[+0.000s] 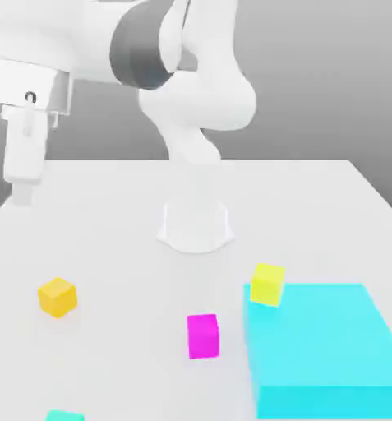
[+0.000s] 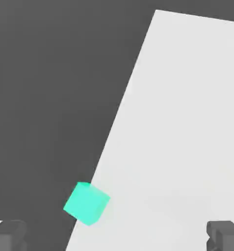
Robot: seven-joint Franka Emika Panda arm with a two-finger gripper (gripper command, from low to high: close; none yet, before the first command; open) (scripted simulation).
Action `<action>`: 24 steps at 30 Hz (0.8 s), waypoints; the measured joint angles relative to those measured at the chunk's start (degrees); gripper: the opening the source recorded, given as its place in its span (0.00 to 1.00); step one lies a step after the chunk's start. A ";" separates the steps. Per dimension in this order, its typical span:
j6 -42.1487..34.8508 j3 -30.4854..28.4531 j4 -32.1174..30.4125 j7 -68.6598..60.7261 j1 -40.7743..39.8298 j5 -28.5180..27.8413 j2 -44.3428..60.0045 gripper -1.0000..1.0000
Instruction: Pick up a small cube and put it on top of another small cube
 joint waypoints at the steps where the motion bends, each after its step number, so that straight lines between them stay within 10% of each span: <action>1: 1.04 -0.25 -1.00 2.55 -1.26 -0.10 1.51 0.50; 17: 21.89 -1.22 -7.92 22.71 -13.19 4.56 29.36 0.50; 18: 22.94 -0.84 -7.69 22.59 -13.54 4.68 30.64 0.00; 24: 23.57 -0.65 -7.58 22.58 -13.73 4.70 31.27 0.00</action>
